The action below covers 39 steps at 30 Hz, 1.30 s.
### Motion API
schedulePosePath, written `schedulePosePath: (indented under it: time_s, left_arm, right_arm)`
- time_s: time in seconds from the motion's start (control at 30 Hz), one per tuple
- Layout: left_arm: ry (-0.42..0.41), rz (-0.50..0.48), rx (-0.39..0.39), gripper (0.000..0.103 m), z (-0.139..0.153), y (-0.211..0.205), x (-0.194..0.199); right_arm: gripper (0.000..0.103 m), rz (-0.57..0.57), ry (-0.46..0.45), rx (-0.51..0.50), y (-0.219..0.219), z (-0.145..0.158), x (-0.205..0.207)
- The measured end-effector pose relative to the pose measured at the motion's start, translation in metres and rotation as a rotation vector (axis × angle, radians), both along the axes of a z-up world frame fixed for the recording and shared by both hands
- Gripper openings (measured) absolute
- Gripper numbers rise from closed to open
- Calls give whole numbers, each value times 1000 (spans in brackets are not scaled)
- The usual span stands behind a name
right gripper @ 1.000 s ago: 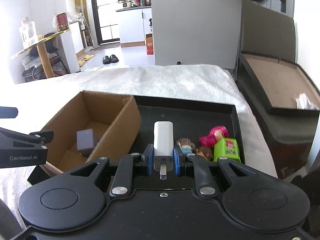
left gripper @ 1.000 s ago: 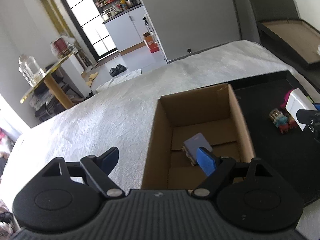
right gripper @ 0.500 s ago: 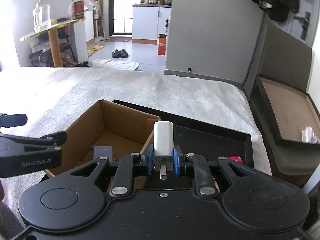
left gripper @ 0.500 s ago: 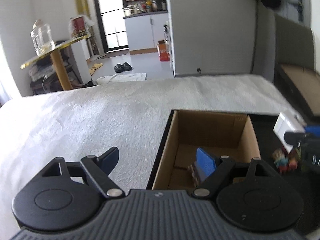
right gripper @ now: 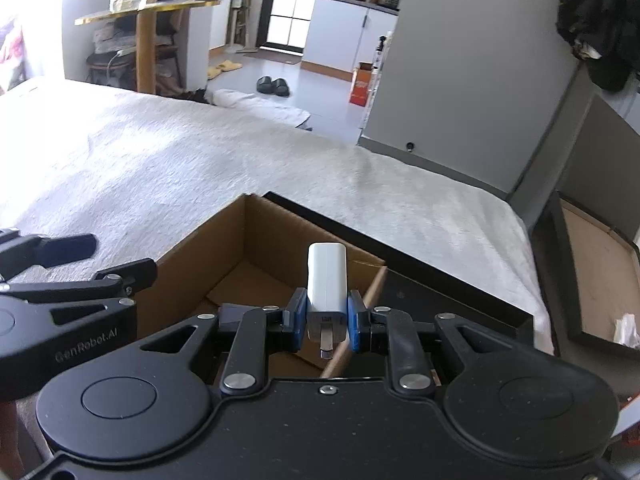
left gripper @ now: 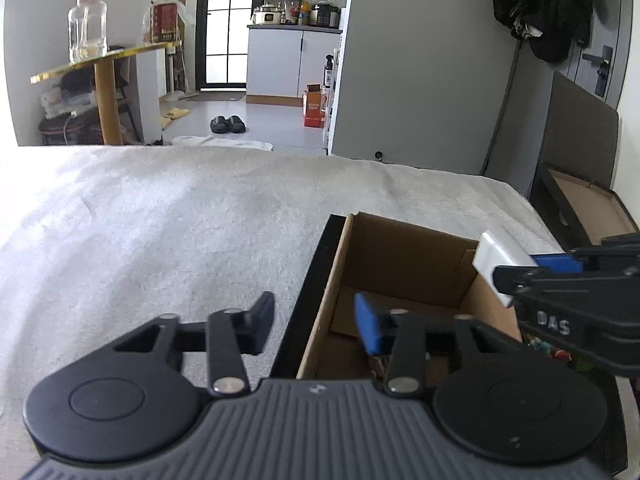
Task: Organize rigid objects
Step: 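Lift the white plug block with the right gripper and carry it into the box, then open the right gripper to release the white plug block in the box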
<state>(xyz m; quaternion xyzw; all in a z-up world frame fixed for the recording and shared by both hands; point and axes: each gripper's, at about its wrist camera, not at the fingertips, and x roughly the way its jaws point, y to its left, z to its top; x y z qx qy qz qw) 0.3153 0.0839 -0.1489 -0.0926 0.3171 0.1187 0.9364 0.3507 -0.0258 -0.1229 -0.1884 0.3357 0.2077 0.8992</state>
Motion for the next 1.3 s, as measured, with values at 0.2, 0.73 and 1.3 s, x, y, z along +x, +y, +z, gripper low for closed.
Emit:
schedulePosePath:
  time_s: [0.2,0.73,1.3]
  left_arm:
    - [-3,-10,-90,16,-11,8,2]
    - [1,16,-143,8,-21,17,6]
    - [13,18,-103,11,1,14,0]
  right_arm:
    - [20,36,26,-29,17,-13,7]
    - [21,67,66,22,39,-21,18]
    - [23,-8,53,38,8,12,-13]
